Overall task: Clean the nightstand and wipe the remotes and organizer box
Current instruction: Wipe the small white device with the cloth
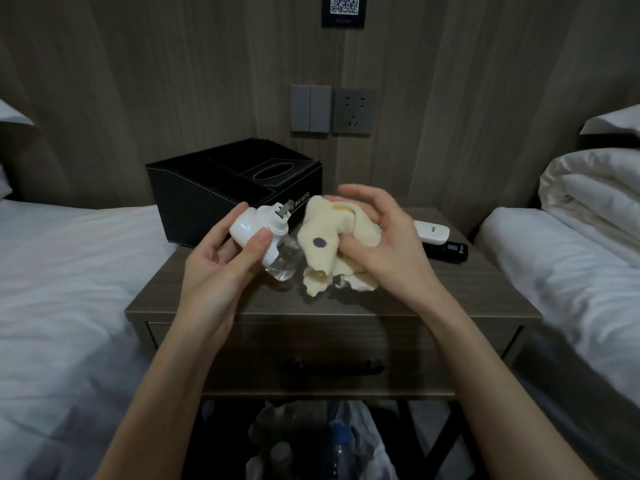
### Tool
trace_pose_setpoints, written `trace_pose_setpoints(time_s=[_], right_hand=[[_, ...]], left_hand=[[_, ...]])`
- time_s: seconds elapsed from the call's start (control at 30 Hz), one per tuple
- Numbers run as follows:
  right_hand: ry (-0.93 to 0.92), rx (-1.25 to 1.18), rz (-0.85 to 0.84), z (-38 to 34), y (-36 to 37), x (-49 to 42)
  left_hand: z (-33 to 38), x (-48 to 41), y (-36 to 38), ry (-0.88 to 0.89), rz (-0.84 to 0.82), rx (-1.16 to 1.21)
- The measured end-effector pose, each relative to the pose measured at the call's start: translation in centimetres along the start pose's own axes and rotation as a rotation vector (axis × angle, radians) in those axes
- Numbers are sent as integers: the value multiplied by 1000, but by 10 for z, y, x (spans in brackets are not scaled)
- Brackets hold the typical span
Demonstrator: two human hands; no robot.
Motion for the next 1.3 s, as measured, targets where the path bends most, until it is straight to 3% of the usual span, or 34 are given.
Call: trace_pose_setpoints(time_s=[0.13, 0.47, 0.63, 0.73, 0.83, 0.97, 1.1, 1.2, 1.3], right_hand=[[24, 112, -119, -4, 24, 3], [-157, 418, -64, -1, 35, 12], [-136, 402, -117, 9, 26, 14], [-90, 544, -129, 20, 9, 14], [-50, 550, 10, 18, -16, 15], [-178, 299, 229, -17, -41, 17], [-334, 427, 98, -49, -19, 15], [-309, 603, -52, -44, 5, 9], [-274, 632, -75, -37, 7, 7]], left_hand=[[-2, 0, 4, -9, 0, 30], [0, 3, 9, 42, 23, 40], [-3, 2, 12, 45, 33, 16], [2, 4, 14, 80, 36, -31], [16, 8, 19, 168, 25, -272], [20, 10, 29, 230, -39, -448], [16, 9, 39, 240, -123, -517], [14, 10, 46, 242, -165, -514], [14, 10, 47, 241, -199, -492]])
Point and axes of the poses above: each hand's wrist, its own x-axis away from the middle knuckle, its own y-axis out of the palm, z = x × y, the point moved 7 cm from there along -x, towards the middle knuckle, and after that the axes turned 13 degrees about -z, right-handed, at the moved point
